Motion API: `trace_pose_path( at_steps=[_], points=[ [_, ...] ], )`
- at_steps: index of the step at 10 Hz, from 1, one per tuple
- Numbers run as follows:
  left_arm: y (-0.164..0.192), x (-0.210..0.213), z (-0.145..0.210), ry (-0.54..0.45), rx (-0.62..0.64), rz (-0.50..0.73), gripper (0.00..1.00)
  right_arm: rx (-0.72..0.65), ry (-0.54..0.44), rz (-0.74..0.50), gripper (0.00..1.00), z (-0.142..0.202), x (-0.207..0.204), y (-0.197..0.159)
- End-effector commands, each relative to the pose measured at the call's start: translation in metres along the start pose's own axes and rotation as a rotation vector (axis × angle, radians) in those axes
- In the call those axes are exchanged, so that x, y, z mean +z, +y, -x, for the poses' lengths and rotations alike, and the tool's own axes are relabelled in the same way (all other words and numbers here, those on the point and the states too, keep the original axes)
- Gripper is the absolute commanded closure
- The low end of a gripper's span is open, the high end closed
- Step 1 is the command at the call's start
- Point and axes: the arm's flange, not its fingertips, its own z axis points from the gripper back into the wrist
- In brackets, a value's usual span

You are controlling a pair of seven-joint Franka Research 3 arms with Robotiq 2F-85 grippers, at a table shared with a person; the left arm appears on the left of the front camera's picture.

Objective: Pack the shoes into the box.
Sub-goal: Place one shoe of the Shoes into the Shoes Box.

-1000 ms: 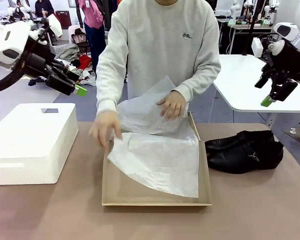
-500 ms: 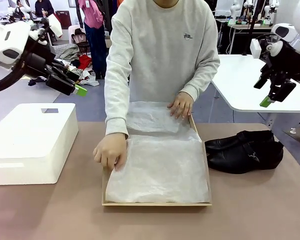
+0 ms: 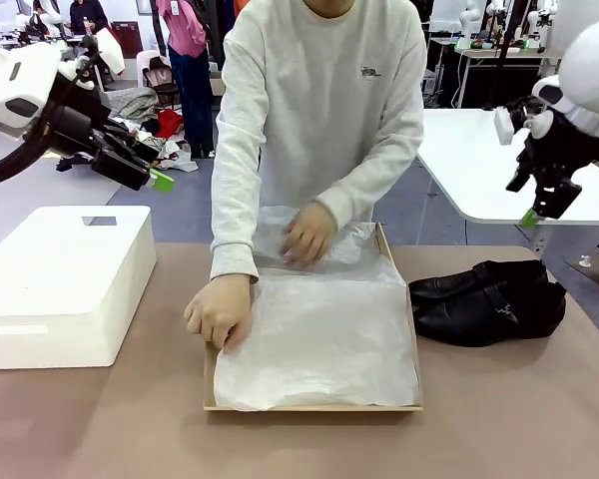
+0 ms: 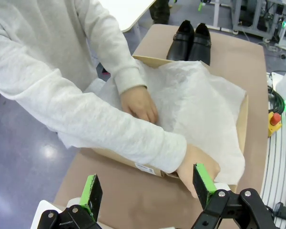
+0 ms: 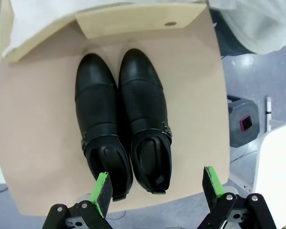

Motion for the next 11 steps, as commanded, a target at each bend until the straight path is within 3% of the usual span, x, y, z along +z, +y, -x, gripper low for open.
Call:
trace_pose_path(
  at_steps=[1, 5, 11],
  points=[
    [0.003, -0.001, 0.001, -0.019, -0.012, 0.014, 0.00, 0.083, 0.003, -0.025, 0.00, 0.013, -0.014, -0.016],
    [0.003, -0.001, 0.001, -0.019, -0.012, 0.014, 0.00, 0.042, -0.001, -0.078, 0.00, 0.036, -0.045, -0.034],
    [0.003, -0.001, 0.001, -0.019, -0.012, 0.014, 0.00, 0.025, 0.030, -0.083, 0.00, 0.038, -0.053, -0.030]
  ],
)
